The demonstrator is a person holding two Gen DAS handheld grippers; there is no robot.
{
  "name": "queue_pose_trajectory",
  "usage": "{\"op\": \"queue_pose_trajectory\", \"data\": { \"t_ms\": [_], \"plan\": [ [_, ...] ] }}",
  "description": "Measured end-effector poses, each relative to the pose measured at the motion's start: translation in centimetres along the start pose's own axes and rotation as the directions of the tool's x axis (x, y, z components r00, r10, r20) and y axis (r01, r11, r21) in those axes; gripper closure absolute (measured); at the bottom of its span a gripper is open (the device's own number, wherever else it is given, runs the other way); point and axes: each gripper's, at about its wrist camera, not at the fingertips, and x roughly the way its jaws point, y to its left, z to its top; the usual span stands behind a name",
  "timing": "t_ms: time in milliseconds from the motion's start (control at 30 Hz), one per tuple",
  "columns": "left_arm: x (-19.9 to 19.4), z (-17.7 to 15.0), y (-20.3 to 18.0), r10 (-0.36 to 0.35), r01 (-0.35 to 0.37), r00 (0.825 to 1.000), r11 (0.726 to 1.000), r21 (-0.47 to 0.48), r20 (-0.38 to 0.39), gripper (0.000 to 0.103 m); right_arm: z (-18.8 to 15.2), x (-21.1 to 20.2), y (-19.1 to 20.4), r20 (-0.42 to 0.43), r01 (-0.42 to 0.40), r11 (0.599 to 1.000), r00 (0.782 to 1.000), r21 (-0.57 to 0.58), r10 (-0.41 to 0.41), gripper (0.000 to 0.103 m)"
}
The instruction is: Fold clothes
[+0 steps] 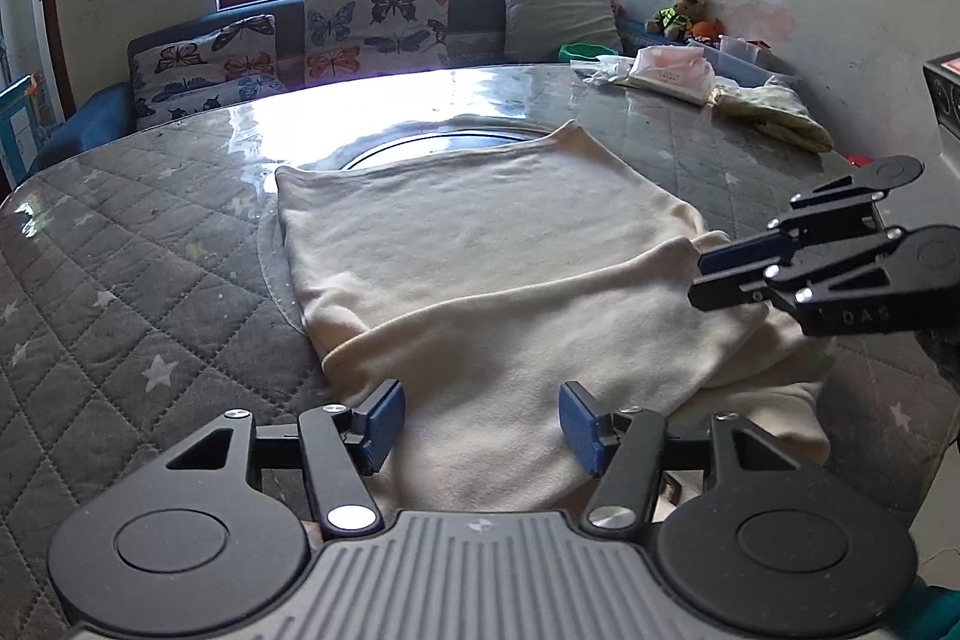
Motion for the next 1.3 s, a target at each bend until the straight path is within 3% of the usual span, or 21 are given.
{"op": "queue_pose_trajectory", "data": {
  "t_ms": [333, 533, 733, 900, 1100, 1200, 1300],
  "plan": [
    [-1.9, -0.5, -0.9, 0.008, -0.008, 1.0, 0.998, 0.055, 0.011, 0.039, -1.2, -2.4, 0.9, 0.006, -0.019, 0.999, 1.0, -0.045, 0.019, 0.082],
    [-3.8, -1.9, -1.6, -0.005, 0.006, 1.0, 0.991, 0.133, -0.003, 0.039, -2.0, -4.3, 1.2, 0.015, -0.021, 0.997, 1.0, -0.071, 0.022, 0.076],
    [-5.6, -3.9, -2.6, -0.029, 0.032, 0.999, 0.966, 0.255, -0.013, 0.038, -3.3, -5.7, 1.6, -0.002, -0.012, 0.993, 1.0, -0.116, 0.012, 0.067],
    [-4.8, -5.2, -3.8, -0.02, 0.034, 0.999, 0.943, 0.332, -0.046, 0.038, -4.5, -6.2, 2.0, -0.026, -0.017, 0.989, 1.0, -0.145, 0.014, 0.065],
    [-3.8, -5.5, -5.2, -0.019, 0.017, 1.0, 0.915, 0.403, 0.0, 0.039, -5.4, -5.9, 2.7, -0.04, -0.016, 0.986, 0.999, -0.168, 0.01, 0.058],
    [-3.4, -5.4, -5.5, -0.022, 0.011, 1.0, 0.91, 0.414, 0.022, 0.052, -5.7, -5.8, 3.2, -0.038, -0.012, 0.98, 0.999, -0.198, 0.004, 0.055],
    [-3.2, -5.4, -5.6, -0.034, 0.017, 0.999, 0.91, 0.415, 0.034, 0.078, -6.0, -5.8, 3.6, -0.03, -0.002, 0.974, 1.0, -0.227, -0.005, 0.053]
  ]
}}
